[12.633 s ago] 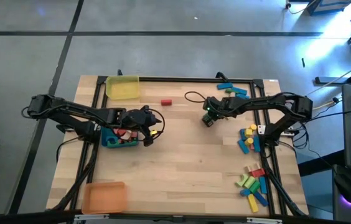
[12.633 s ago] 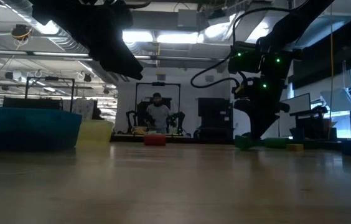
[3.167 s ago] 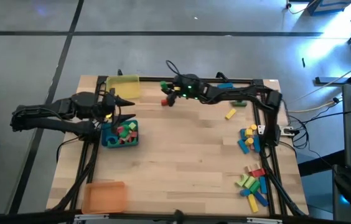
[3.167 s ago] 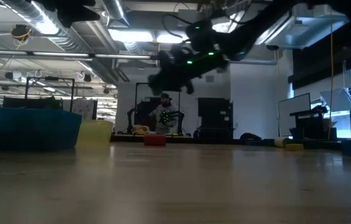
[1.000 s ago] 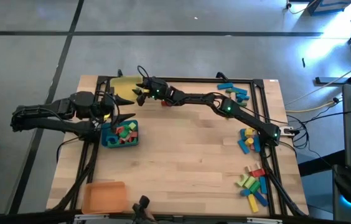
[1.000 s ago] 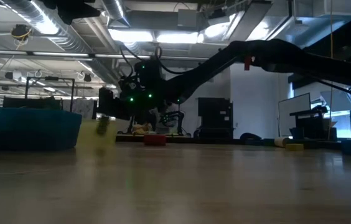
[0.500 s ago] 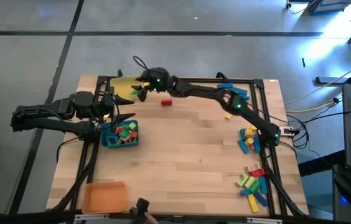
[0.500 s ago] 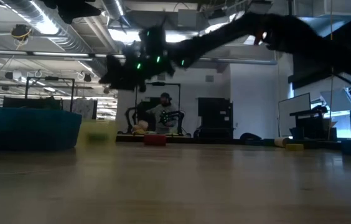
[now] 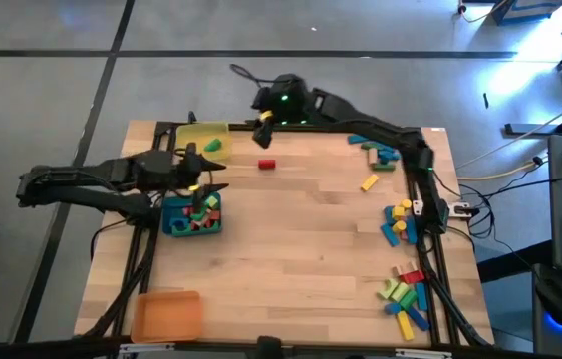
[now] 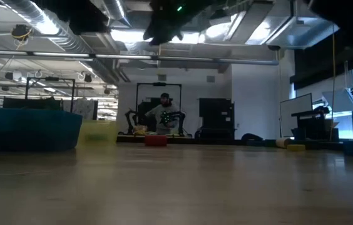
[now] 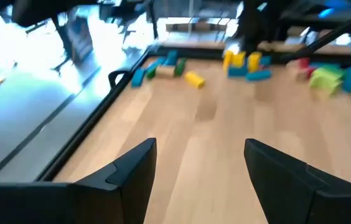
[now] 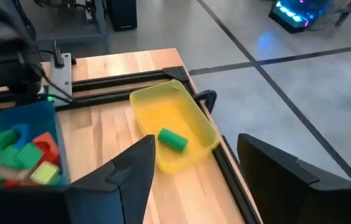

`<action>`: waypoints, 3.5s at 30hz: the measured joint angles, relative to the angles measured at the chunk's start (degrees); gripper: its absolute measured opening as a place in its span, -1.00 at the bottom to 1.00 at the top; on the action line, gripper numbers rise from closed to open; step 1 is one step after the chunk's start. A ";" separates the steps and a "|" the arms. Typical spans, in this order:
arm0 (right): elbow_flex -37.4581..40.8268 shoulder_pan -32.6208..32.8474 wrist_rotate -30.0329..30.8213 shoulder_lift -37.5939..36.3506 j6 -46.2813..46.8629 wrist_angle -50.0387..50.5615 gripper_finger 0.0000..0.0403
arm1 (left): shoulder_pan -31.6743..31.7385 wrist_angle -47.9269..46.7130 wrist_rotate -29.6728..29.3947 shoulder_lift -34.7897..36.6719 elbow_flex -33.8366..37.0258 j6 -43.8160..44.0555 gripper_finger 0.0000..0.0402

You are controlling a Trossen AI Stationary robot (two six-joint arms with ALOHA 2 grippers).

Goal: Sort blocks by size
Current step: Put the red cylindrical block into the yellow bin

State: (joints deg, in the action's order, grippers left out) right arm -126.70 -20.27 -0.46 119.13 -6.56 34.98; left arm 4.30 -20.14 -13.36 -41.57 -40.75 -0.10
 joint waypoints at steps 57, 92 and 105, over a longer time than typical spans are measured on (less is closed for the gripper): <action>70.26 5.03 -2.60 -27.50 9.32 -24.84 0.14 | 26.92 22.79 13.98 -65.94 -12.50 -12.62 0.07; 70.28 4.94 -1.54 -27.44 9.21 -25.00 0.14 | 29.62 -4.11 -1.05 -35.04 -12.22 -8.68 -0.37; 70.28 4.94 -1.54 -27.43 9.23 -25.03 0.14 | 41.77 -0.50 -1.49 -34.40 -4.03 -4.78 -0.36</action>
State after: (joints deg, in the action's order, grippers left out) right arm -56.42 -15.33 -2.00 91.70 2.68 9.96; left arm 46.07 -20.63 -14.85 -75.96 -44.79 -4.88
